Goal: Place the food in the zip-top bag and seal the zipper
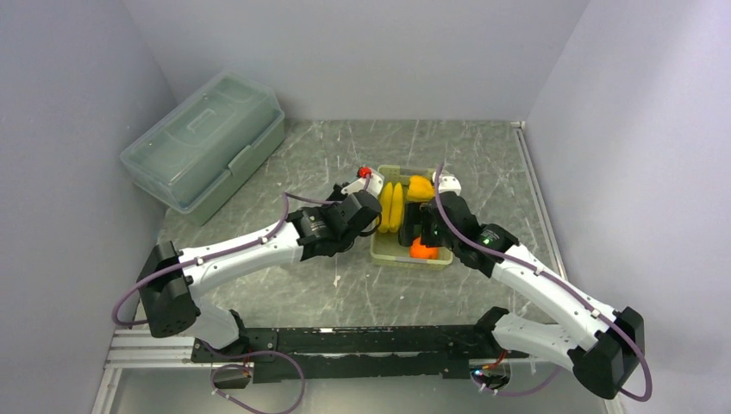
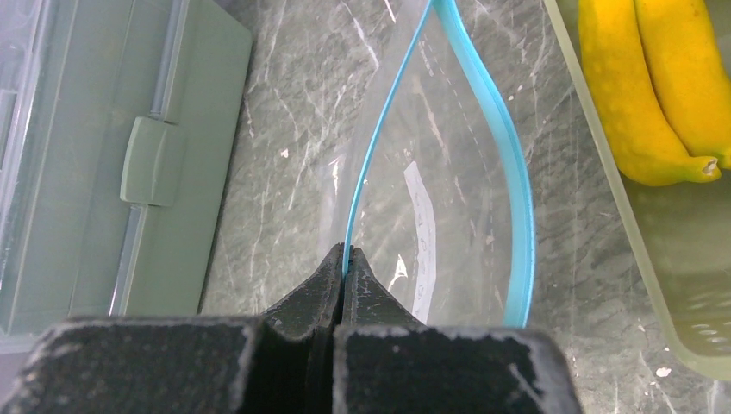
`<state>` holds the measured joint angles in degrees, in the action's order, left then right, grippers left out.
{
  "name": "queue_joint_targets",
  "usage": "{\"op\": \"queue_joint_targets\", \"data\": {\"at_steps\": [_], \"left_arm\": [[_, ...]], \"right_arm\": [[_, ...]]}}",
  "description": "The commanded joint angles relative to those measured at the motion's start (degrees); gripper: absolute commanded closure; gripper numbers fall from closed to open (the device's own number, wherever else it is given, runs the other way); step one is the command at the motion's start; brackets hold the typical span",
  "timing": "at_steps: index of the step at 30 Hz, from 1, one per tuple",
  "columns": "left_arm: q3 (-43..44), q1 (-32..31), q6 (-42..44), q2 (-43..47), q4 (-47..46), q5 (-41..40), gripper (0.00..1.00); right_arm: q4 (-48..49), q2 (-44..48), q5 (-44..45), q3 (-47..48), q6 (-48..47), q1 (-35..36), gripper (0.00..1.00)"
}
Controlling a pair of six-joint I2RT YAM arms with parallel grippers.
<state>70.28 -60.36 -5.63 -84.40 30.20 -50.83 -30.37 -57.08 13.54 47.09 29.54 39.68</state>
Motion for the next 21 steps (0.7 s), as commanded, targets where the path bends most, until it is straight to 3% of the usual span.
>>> {"op": "queue_joint_targets", "data": {"at_steps": [1, 21], "left_arm": [[-0.12, -0.20, -0.89, 2.54, -1.87, -0.20, 1.00], [0.01, -0.20, -1.45, 3.06, -1.86, 0.46, 1.00]], "right_arm": [[-5.87, -0.29, 5.61, 0.08, -0.92, -0.84, 0.00], [-5.26, -12.19, 5.96, -0.55, 5.13, -3.12, 0.00]]}}
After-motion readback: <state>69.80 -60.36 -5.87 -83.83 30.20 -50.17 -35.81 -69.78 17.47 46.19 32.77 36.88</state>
